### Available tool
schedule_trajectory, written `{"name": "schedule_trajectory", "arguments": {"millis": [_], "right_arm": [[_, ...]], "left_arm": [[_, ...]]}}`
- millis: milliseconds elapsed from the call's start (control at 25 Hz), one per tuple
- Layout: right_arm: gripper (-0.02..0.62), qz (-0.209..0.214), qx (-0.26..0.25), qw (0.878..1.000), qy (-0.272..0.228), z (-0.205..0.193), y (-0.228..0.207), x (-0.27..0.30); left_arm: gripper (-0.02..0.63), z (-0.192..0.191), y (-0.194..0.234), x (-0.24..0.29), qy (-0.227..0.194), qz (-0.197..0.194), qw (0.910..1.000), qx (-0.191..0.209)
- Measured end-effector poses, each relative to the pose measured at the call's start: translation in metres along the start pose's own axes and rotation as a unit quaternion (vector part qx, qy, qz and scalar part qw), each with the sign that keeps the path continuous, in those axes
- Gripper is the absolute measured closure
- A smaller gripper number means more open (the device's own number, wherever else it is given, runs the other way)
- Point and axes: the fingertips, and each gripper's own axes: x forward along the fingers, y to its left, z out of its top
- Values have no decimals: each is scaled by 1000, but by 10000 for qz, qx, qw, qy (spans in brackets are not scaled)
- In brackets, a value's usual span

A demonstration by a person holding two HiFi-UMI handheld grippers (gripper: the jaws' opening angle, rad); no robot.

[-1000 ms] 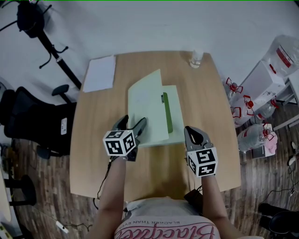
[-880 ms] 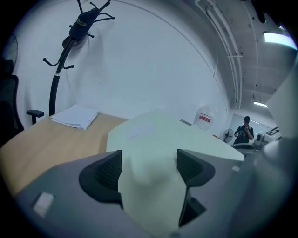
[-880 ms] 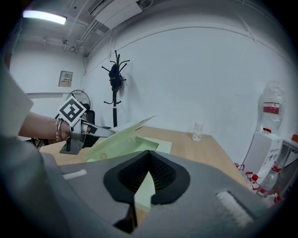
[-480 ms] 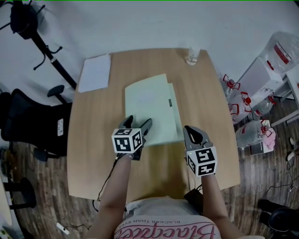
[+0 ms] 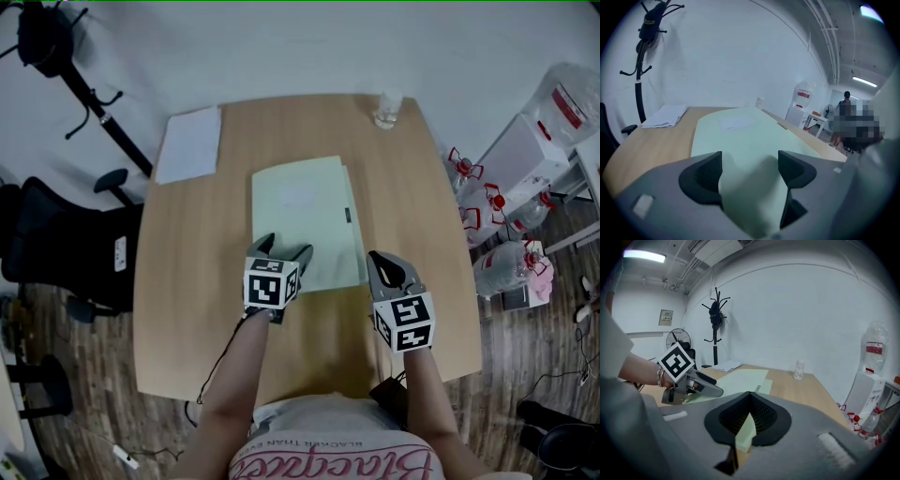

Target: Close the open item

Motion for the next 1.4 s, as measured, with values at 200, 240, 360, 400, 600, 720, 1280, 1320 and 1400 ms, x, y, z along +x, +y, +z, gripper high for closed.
{"name": "schedule_trajectory", "arguments": {"millis": [200, 240, 360, 400, 600, 720, 1280, 1320, 1400], "right_arm": [[594, -8, 16, 10000, 11, -2, 0, 1], [594, -7, 18, 10000, 12, -3, 0, 1], [594, 1, 25, 10000, 16, -3, 2, 1], [594, 7, 32, 10000, 22, -3, 3, 1], [594, 30, 34, 9999, 103, -8, 7, 3], [594, 35, 19, 9999, 150, -10, 9, 3], [594, -14, 22, 9998, 211, -15, 6, 2], [594, -10, 17, 9998, 213, -16, 7, 2], [594, -8, 6, 9998, 216, -16, 7, 2]], "left_arm": [[232, -7, -8, 9, 318, -12, 9990, 308], [232, -8, -9, 10, 359, -15, 9988, 335], [232, -6, -11, 11, 397, -35, 9987, 303], [232, -4, -10, 11, 391, -49, 9989, 243], [235, 3, -8, 11, 432, -111, 9990, 70], [236, 2, -10, 16, 598, -111, 9979, 223], [229, -9, -12, 32, 821, 208, 9941, 683], [229, -11, -12, 33, 850, 222, 9938, 683], [229, -22, -11, 34, 1049, 222, 9923, 613]]}}
